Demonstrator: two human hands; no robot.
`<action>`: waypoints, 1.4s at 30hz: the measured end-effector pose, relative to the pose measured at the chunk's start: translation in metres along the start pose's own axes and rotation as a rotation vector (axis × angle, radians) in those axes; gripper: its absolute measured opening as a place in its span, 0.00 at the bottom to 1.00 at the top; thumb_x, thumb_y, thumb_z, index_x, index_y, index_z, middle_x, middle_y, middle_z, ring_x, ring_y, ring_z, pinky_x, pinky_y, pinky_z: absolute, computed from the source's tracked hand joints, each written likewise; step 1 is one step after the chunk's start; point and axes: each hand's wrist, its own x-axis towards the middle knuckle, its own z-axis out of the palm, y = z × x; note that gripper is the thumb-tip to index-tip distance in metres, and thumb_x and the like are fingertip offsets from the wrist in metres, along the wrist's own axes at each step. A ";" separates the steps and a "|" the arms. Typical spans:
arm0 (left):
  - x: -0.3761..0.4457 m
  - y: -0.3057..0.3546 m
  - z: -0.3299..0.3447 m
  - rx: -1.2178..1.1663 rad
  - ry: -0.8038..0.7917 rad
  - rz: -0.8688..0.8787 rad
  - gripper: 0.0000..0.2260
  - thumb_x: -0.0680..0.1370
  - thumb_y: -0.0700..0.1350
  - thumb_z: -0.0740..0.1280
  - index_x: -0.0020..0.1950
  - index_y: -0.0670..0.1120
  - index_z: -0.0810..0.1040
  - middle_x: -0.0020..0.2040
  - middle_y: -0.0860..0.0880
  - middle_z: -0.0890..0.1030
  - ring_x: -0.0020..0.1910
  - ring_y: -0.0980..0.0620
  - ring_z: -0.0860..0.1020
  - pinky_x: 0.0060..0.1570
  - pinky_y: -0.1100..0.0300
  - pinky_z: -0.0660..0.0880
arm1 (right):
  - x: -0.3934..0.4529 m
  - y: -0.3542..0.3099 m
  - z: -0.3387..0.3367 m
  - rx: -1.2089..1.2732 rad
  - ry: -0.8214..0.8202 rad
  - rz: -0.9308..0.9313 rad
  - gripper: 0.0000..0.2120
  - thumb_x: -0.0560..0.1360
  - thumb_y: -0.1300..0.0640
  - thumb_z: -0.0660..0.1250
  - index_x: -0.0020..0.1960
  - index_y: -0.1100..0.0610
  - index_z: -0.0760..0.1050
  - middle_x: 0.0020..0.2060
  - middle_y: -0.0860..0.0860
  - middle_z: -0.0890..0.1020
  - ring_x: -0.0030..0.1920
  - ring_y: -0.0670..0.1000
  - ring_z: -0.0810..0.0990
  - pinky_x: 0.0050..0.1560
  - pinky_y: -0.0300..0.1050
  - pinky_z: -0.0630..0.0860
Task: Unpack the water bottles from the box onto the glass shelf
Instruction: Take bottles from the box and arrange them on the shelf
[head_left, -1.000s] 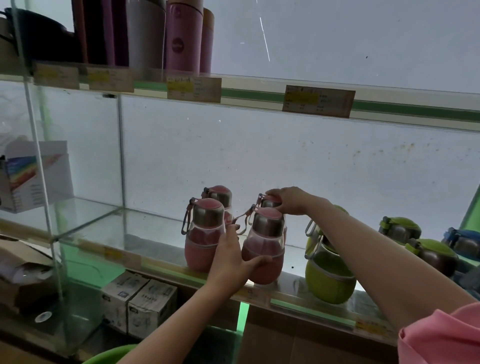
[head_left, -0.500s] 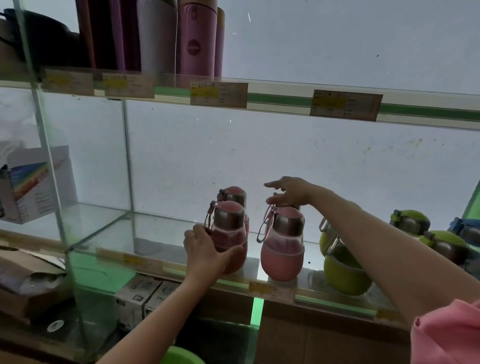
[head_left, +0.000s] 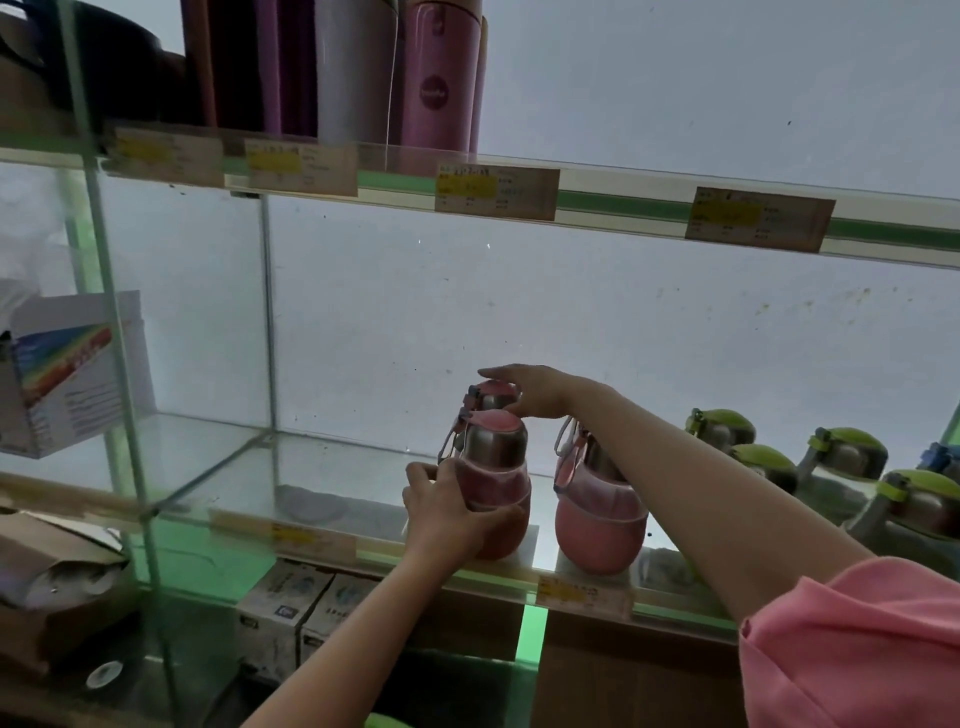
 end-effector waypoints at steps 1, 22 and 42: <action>0.001 0.000 0.000 -0.028 -0.011 0.006 0.37 0.64 0.58 0.76 0.68 0.49 0.65 0.65 0.44 0.63 0.66 0.43 0.67 0.66 0.51 0.68 | 0.002 -0.002 0.000 -0.004 -0.003 0.000 0.31 0.76 0.53 0.66 0.75 0.52 0.58 0.72 0.53 0.66 0.71 0.55 0.65 0.69 0.46 0.61; 0.016 -0.008 0.005 -0.085 -0.064 0.077 0.36 0.62 0.58 0.77 0.64 0.49 0.67 0.62 0.48 0.76 0.60 0.49 0.75 0.56 0.59 0.71 | 0.011 0.003 0.001 -0.012 0.027 0.038 0.22 0.76 0.52 0.64 0.69 0.55 0.68 0.63 0.55 0.75 0.62 0.55 0.73 0.55 0.42 0.67; -0.003 0.022 -0.007 0.147 0.125 -0.069 0.48 0.59 0.64 0.76 0.67 0.39 0.59 0.63 0.41 0.64 0.63 0.43 0.67 0.62 0.49 0.71 | -0.098 0.075 -0.050 0.037 0.133 0.075 0.25 0.78 0.47 0.61 0.74 0.47 0.61 0.72 0.52 0.68 0.72 0.51 0.66 0.70 0.47 0.60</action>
